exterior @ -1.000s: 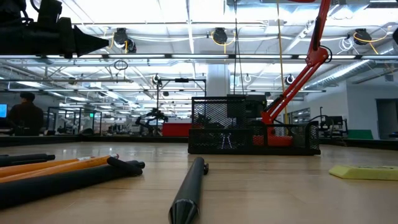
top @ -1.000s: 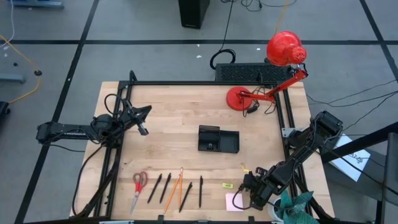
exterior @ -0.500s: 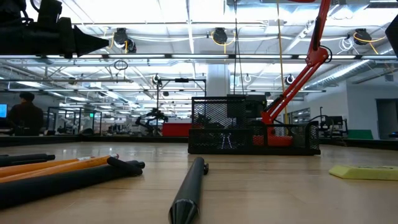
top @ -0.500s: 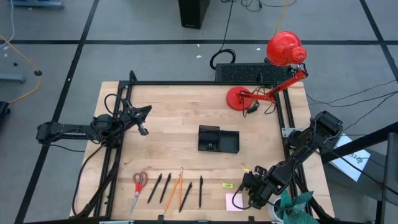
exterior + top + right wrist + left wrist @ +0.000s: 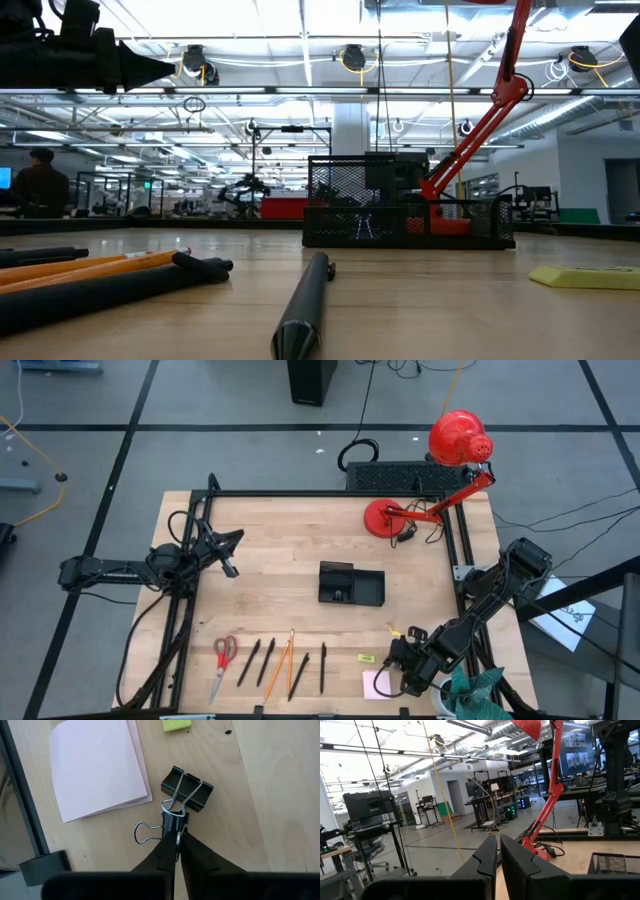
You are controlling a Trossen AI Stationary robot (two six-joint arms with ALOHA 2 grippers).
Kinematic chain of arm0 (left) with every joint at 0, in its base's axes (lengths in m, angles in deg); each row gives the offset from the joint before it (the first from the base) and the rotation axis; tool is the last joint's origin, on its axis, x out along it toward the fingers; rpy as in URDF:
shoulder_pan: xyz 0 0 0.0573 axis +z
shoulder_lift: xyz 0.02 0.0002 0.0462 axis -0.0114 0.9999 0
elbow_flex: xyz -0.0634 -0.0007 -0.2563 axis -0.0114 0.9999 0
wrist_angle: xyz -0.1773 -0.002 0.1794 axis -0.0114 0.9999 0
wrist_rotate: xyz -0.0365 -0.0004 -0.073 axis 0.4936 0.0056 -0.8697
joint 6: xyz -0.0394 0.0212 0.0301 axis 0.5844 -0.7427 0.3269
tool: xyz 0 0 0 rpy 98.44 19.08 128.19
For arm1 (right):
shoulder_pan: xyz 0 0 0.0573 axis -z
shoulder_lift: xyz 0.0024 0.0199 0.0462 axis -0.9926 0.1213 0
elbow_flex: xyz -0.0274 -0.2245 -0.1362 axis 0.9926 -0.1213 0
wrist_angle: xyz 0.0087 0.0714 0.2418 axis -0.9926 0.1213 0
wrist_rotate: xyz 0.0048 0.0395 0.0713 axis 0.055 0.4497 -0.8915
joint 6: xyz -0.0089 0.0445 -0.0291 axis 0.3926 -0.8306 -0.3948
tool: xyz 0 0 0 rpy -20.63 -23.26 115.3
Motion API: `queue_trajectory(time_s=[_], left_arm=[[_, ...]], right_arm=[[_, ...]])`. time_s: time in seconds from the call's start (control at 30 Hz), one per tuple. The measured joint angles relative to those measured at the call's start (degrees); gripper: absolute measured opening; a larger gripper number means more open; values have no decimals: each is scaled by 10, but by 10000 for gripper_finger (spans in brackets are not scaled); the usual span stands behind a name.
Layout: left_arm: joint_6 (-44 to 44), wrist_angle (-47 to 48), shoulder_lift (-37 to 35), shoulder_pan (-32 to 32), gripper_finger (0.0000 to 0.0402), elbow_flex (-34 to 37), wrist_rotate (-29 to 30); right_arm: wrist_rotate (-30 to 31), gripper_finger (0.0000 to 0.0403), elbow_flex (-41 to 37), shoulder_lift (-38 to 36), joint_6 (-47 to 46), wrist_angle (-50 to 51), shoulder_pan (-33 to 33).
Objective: Pick and place office supplies into organizer
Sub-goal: Put the black binder clip into the black desk organizer
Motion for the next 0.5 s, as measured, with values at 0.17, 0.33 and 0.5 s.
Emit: queue_trajectory(time_s=[0.17, 0.33, 0.5], left_arm=[[0, 0, 0, 0, 31, 0, 0], [0, 0, 0, 0, 31, 0, 0], [0, 0, 0, 0, 31, 0, 0]], right_arm=[[0, 14, 0, 0, 0, 21, 0], [-2, 5, 1, -9, 4, 61, 0], [-2, 4, -2, -36, 11, 107, 4]])
